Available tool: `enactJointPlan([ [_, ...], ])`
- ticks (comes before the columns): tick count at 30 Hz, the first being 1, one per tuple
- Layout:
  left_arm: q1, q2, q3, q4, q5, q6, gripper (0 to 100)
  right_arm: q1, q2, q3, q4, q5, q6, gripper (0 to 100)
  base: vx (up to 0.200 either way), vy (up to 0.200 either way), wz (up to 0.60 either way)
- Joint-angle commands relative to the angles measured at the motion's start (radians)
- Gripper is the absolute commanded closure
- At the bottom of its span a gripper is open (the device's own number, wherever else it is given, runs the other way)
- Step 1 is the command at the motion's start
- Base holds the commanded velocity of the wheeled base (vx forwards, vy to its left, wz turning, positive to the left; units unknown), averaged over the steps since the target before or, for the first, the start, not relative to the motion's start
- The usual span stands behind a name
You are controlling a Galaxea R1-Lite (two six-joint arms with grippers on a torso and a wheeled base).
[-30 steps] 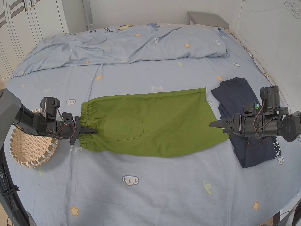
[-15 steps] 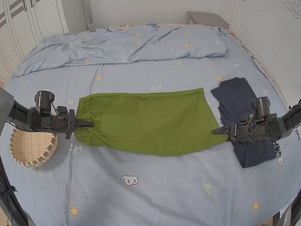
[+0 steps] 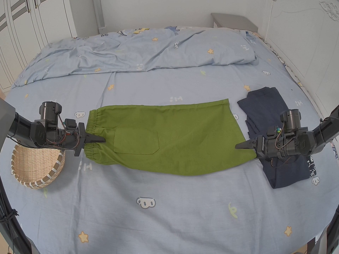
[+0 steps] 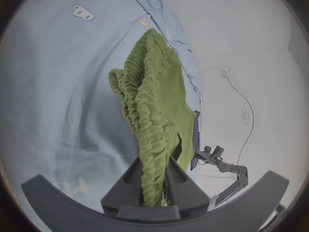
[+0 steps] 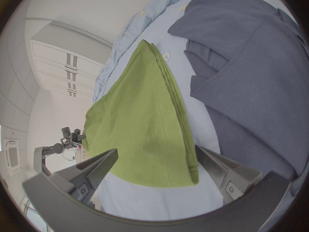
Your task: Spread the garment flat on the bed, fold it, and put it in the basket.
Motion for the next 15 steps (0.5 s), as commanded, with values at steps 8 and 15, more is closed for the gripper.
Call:
enactJointPlan([
  [8, -0.001, -0.004, -0.001, 0.000, 0.000, 0.000, 100, -0.030, 0.110, -0.072, 0.013, 0.137, 0.055, 0, 0.000, 0.000, 0.00],
  [15, 0.002, -0.004, -0.001, 0.000, 0.000, 0.001, 100, -0.043, 0.114, -0.066, 0.011, 0.142, 0.054, 100, 0.000, 0.000, 0.00],
])
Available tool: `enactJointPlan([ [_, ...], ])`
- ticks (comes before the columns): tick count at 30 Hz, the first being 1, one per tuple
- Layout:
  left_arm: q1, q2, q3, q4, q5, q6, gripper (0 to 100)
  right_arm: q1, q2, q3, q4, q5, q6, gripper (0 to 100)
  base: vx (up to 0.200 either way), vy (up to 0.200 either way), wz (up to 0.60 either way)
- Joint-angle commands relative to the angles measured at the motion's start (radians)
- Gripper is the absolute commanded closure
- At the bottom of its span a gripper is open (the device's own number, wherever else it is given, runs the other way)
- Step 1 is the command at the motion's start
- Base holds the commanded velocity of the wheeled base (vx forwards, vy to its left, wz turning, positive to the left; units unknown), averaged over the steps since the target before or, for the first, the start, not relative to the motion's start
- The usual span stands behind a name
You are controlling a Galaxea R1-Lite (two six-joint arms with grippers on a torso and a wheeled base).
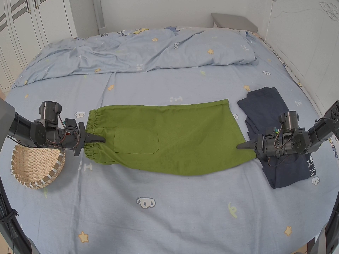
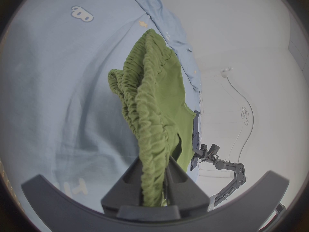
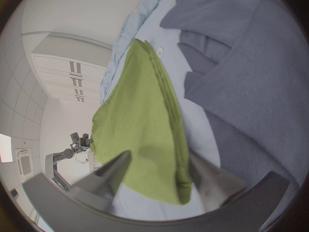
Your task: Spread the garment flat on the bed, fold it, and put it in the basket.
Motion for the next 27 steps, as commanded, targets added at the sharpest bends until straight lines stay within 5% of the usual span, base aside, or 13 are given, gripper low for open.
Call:
enactJointPlan([
  [1, -0.001, -0.003, 0.001, 0.000, 0.000, 0.001, 100, -0.014, 0.018, 0.002, 0.003, 0.003, -0.001, 100, 0.000, 0.000, 0.00],
  [10, 0.007, -0.005, -0.015, 0.030, -0.008, 0.000, 100, -0.042, 0.007, 0.008, 0.006, 0.003, -0.008, 100, 0.000, 0.000, 0.00],
  [16, 0.024, -0.055, -0.127, 0.284, -0.013, 0.035, 100, -0.028, -0.169, 0.091, 0.123, 0.002, -0.058, 100, 0.000, 0.000, 0.00],
  [27, 0.067, -0.121, 0.010, 0.701, -0.003, 0.434, 100, 0.010, -0.299, 0.409, 0.204, -0.008, -0.245, 100, 0.000, 0.000, 0.00],
])
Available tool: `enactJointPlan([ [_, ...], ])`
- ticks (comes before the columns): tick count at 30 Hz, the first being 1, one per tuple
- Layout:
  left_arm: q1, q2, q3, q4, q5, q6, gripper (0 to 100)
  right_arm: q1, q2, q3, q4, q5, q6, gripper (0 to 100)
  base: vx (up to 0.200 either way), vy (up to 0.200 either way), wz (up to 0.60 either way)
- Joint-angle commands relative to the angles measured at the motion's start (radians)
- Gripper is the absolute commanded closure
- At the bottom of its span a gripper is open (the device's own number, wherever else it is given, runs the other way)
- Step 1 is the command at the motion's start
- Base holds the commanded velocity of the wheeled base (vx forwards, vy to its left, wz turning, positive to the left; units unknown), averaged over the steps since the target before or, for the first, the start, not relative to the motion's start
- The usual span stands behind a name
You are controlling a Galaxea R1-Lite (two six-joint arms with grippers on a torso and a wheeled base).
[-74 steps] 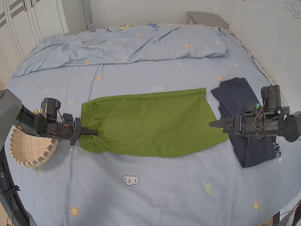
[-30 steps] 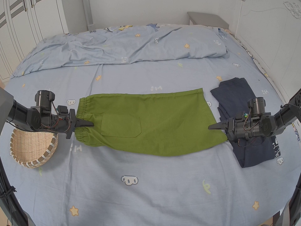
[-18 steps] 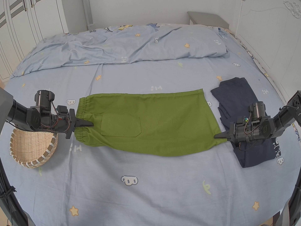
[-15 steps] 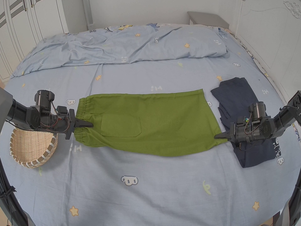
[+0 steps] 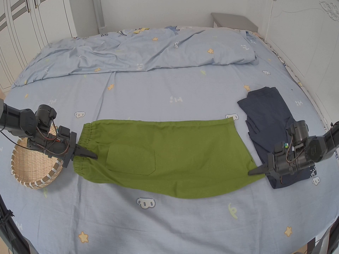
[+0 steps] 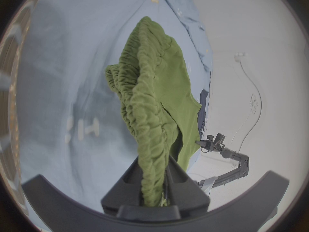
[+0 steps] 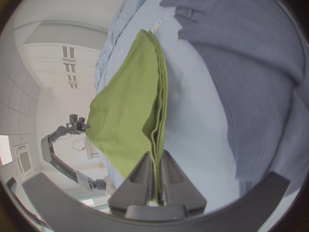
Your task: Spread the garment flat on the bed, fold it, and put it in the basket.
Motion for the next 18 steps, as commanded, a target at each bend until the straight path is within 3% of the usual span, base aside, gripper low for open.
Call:
enactJointPlan([
  [1, 0.036, -0.061, 0.144, 0.121, 0.003, 0.168, 100, 0.016, -0.090, 0.226, -0.014, -0.001, -0.099, 100, 0.000, 0.000, 0.00],
  [5, 0.050, -0.085, 0.249, 0.100, 0.003, 0.204, 100, 0.021, -0.105, 0.343, -0.083, -0.001, -0.108, 100, 0.000, 0.000, 0.00],
  [10, 0.077, -0.142, 0.404, 0.051, 0.008, 0.260, 100, 0.022, -0.146, 0.601, -0.310, -0.001, -0.111, 100, 0.000, 0.000, 0.00],
  [12, 0.079, -0.143, 0.408, 0.051, 0.008, 0.265, 100, 0.022, -0.146, 0.611, -0.320, -0.001, -0.111, 100, 0.000, 0.000, 0.00],
  [14, 0.093, -0.143, 0.433, 0.058, 0.010, 0.313, 100, 0.021, -0.139, 0.691, -0.439, -0.001, -0.105, 100, 0.000, 0.000, 0.00],
  [18, 0.111, -0.145, 0.433, 0.058, 0.017, 0.314, 100, 0.032, -0.133, 0.708, -0.462, -0.001, -0.101, 100, 0.000, 0.000, 0.00],
])
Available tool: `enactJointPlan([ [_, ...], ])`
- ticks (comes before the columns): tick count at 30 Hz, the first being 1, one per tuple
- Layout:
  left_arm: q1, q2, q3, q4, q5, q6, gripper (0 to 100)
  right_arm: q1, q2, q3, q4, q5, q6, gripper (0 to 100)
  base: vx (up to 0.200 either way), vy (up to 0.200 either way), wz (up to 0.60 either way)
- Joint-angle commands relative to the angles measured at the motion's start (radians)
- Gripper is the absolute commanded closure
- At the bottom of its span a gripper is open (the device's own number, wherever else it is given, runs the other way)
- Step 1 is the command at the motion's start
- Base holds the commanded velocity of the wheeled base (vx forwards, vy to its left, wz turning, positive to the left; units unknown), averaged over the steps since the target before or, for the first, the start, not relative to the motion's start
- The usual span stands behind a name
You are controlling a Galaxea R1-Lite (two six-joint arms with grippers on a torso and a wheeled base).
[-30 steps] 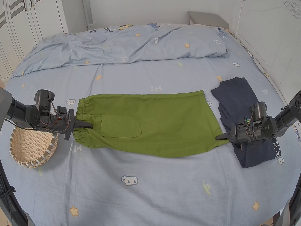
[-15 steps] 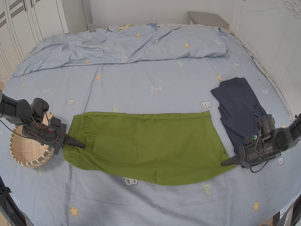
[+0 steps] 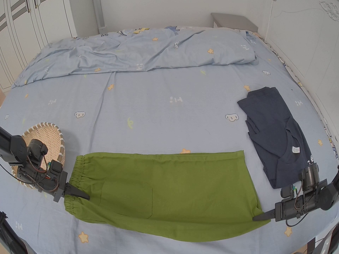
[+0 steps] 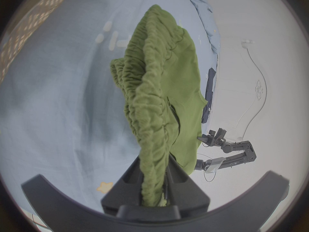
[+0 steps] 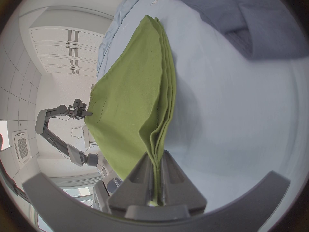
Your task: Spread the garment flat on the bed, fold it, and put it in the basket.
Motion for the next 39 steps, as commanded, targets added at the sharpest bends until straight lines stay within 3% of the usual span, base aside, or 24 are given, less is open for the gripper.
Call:
enactJointPlan([
  [1, 0.033, -0.028, 0.049, -0.008, 0.015, 0.026, 100, 0.010, -0.009, 0.079, -0.034, 0.001, -0.002, 100, 0.000, 0.000, 0.00],
  [10, 0.025, 0.004, 0.034, -0.039, 0.075, 0.023, 100, 0.010, 0.014, 0.081, -0.057, 0.000, -0.013, 100, 0.000, 0.000, 0.00],
  [11, 0.025, 0.002, 0.034, -0.039, 0.075, 0.023, 100, 0.010, 0.014, 0.081, -0.060, 0.000, -0.013, 0, 0.000, 0.000, 0.00],
  [17, 0.014, -0.071, 0.040, -0.025, 0.078, 0.017, 100, -0.001, -0.004, 0.096, -0.109, 0.000, -0.004, 0, 0.000, 0.000, 0.00],
  [22, 0.001, -0.206, 0.036, 0.002, 0.124, 0.008, 100, -0.033, -0.110, 0.076, -0.140, -0.005, 0.036, 0, 0.000, 0.000, 0.00],
  [29, -0.032, -0.398, -0.024, 0.119, 0.321, 0.000, 100, -0.025, -0.458, -0.138, -0.080, -0.011, 0.272, 0, 0.000, 0.000, 0.00],
  [33, -0.027, -0.421, -0.027, 0.131, 0.402, 0.005, 100, -0.019, -0.503, -0.244, 0.061, -0.011, 0.275, 0, 0.000, 0.000, 0.00],
  [39, 0.016, -0.420, -0.041, 0.124, 0.457, 0.022, 100, -0.021, -0.622, -0.298, 0.112, -0.011, 0.268, 0, 0.000, 0.000, 0.00],
])
